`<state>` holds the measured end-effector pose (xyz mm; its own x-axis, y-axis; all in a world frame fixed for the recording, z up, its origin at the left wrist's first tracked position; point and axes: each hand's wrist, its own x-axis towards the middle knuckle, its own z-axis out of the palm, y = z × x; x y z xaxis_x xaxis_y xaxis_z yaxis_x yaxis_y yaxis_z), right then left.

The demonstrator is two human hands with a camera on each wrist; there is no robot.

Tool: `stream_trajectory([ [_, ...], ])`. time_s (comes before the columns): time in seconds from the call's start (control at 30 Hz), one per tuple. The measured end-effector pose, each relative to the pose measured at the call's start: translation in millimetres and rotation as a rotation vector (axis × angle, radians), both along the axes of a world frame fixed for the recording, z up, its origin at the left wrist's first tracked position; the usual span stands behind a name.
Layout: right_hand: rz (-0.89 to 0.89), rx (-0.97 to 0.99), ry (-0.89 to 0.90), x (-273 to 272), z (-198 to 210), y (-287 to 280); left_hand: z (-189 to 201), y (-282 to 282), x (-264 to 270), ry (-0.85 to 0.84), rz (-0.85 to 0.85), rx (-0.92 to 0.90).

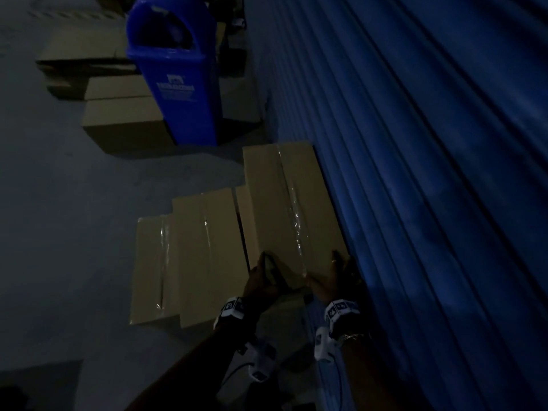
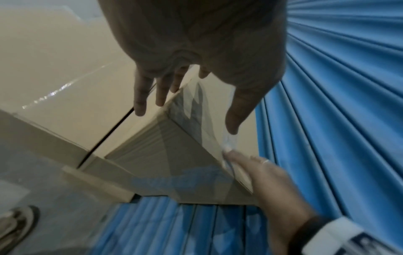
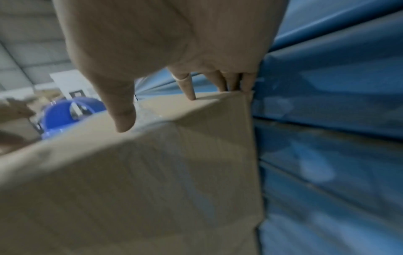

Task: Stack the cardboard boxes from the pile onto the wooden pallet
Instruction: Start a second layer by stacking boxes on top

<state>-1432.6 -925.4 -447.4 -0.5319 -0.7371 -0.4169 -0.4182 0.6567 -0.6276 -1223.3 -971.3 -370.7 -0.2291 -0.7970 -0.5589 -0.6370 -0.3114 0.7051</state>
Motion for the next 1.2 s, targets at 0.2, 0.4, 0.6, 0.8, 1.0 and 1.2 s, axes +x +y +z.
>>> stream_trajectory([
  [0.2,-0.051,-0.124,-0.078,18.1,60.8,-5.2,15.3,-1.9,10.3,-0.002,0.107,-0.074],
  [0.4,-0.016,-0.261,-0.187,48.9,55.9,-3.3,37.9,-15.1,61.1,-0.159,0.027,-0.235],
  [0.6,0.185,-0.314,-0.171,76.3,61.8,6.6,9.6,-17.5,106.6,-0.154,-0.035,-0.159],
  [0.8,0.239,-0.282,-0.078,49.6,50.9,-0.2,-9.1,-29.5,106.6,-0.208,-0.247,-0.497],
  [1.0,0.308,-0.295,0.031,45.6,33.9,-25.8,-39.2,-56.4,107.0,-0.129,-0.364,-0.745],
  [1.2,0.267,-0.293,-0.109,56.3,42.2,-26.3,-55.5,-52.7,103.9,0.038,-0.206,-0.730],
])
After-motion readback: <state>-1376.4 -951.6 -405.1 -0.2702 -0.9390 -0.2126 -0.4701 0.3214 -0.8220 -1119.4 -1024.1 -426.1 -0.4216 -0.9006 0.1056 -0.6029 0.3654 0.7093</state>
